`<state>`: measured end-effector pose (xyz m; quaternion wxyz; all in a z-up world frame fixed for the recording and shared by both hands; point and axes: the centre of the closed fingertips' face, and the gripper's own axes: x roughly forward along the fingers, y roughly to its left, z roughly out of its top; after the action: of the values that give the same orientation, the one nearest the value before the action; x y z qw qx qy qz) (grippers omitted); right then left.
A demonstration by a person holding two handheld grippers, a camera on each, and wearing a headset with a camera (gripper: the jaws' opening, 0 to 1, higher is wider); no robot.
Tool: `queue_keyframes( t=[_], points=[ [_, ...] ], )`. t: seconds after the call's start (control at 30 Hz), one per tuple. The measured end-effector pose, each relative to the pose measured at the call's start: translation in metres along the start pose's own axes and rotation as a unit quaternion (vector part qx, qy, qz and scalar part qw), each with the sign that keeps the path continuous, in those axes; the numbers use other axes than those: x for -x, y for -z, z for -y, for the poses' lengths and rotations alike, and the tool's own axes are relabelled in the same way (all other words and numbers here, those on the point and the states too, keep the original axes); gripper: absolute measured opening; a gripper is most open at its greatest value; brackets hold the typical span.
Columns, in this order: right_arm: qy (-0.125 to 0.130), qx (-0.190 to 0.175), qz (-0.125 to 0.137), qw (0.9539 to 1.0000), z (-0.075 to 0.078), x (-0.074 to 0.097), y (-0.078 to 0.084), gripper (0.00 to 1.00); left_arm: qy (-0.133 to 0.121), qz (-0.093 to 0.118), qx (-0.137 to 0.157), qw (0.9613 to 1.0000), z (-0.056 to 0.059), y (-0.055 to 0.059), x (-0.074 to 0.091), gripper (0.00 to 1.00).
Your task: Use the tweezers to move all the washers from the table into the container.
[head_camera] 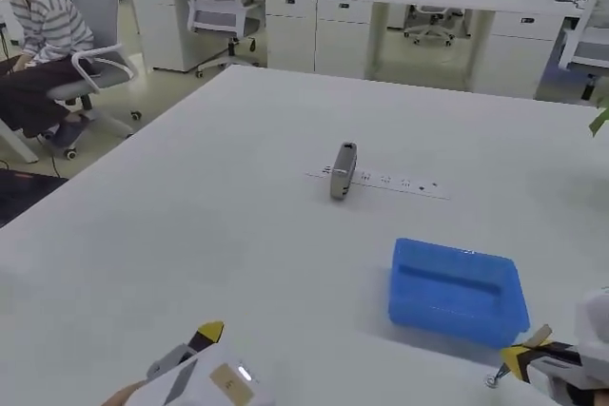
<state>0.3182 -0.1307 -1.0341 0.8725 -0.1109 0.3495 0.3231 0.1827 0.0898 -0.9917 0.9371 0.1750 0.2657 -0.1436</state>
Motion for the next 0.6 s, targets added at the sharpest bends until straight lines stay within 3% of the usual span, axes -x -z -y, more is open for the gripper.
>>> queue_keyframes(
  t=[0.6],
  points=[
    [-0.006,0.008,-0.002,0.9999,-0.0046,-0.0015,-0.0042,0.03,-0.005,0.003,0.001,1.0000,-0.0020,-0.0010,0.0007,0.92]
  ],
)
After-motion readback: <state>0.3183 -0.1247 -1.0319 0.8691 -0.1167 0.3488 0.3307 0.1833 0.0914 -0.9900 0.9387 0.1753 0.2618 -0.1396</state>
